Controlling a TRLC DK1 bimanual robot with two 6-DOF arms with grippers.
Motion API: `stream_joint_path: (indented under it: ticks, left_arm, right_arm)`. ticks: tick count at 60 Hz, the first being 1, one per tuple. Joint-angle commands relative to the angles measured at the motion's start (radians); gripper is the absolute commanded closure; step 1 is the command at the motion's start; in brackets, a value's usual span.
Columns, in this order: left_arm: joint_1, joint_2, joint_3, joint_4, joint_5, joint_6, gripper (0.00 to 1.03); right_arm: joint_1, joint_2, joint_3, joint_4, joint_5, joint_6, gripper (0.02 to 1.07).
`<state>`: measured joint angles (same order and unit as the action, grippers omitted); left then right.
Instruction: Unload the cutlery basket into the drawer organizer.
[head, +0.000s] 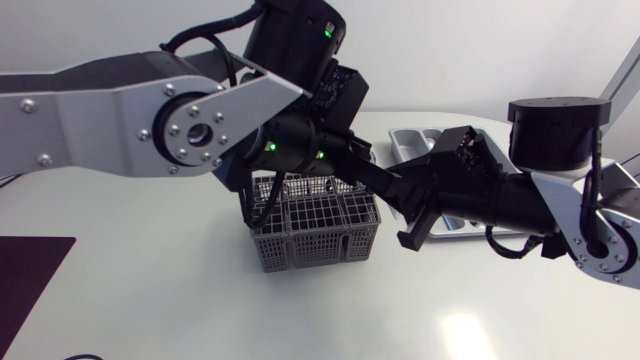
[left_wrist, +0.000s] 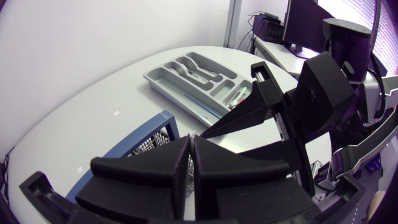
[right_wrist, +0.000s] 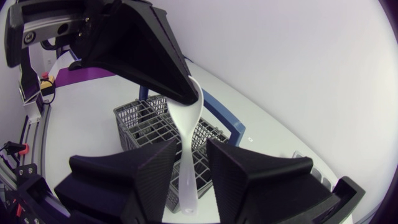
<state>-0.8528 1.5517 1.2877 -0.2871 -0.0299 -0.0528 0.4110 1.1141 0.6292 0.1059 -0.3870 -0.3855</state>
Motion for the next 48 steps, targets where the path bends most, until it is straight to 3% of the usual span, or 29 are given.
stream_joint_path:
  ticks: [1, 48]
  left_arm:
    - [-0.005, 0.022, 0.025, -0.003, 0.01, -0.021, 0.99]
    - [0.009, 0.002, 0.019, -0.007, 0.012, -0.019, 0.97]
  right_arm:
    - [0.017, 0.013, 0.021, 0.012, 0.011, 0.0, 0.8]
    - [0.054, -0.008, 0.001, -0.018, 0.004, -0.016, 0.97]
